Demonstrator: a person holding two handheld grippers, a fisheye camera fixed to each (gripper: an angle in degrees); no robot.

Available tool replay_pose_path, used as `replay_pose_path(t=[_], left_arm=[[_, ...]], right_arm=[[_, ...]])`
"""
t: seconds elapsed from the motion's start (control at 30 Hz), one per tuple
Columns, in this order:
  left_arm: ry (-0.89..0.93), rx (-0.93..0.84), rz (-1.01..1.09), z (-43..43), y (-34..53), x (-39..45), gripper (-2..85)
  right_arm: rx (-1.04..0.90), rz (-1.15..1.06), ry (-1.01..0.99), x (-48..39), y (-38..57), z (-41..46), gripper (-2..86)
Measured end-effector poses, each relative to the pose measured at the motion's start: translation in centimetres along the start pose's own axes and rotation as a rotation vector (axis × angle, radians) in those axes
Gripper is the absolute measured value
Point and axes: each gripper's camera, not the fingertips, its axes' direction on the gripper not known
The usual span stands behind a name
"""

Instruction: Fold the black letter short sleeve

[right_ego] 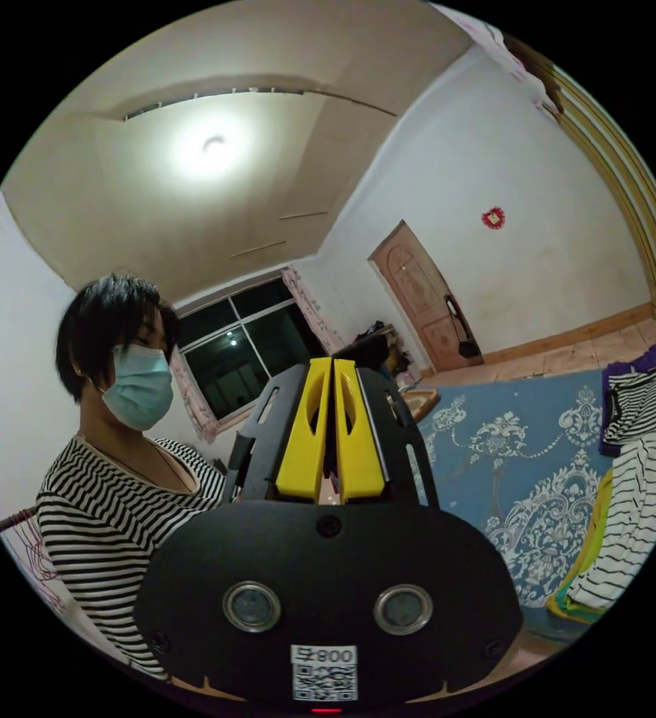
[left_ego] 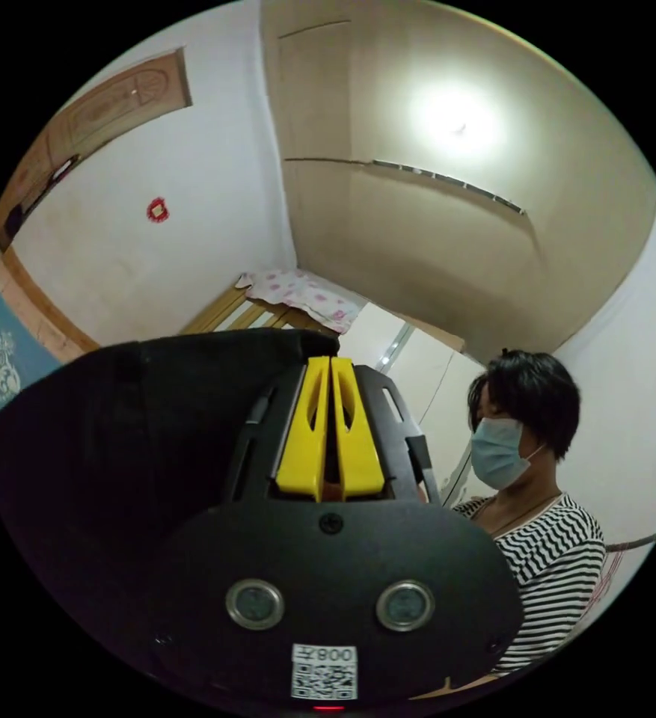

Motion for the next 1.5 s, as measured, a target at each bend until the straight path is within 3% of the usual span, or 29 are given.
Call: replay_pose_path(t=[0.43,0.6,0.77,0.87,1.0,1.1,1.2,1.33,1.5], left_arm=[[-0.063,0.006,0.289,-2.8,-3.6,10.7,0.1],[-0.141,-0.011,0.344,-2.1,-6.2,9.6,0.2],[-0.313,-0.088,0.319,0.0,-9.8,3.5,0.3],[-0.448,-0.156,0.255,1.6,-11.9,-3.3,0.7],[-0.71,-0.28,0.06,3.4,-12.4,-15.7,2.3],[-0.825,-0.343,-0.149,1.9,-10.2,-24.2,5.2],[-0.829,-0.391,-0.293,-1.7,-6.4,-30.0,6.6],[-0.894,-0.533,-0.478,-8.2,0.7,-34.1,7.7],[-0.943,-0.492,-0.743,-16.4,8.1,-34.3,10.5]], right_arm=[[0.009,-0.17,-0.017,1.7,-3.9,2.7,0.1],[-0.01,-0.164,0.006,6.9,-6.6,6.0,0.2],[-0.089,-0.106,0.109,15.3,-10.2,11.0,0.2],[-0.144,-0.032,0.165,22.5,-12.7,15.0,0.2],[-0.329,0.12,0.396,35.3,-15.6,22.6,0.4],[-0.499,0.379,0.555,46.3,-14.7,27.0,0.4],[-0.581,0.555,0.604,53.5,-11.3,28.5,0.7],[-0.698,0.621,0.612,58.1,-6.5,28.8,2.0],[-0.872,0.705,0.591,59.7,-0.3,28.4,5.3]])
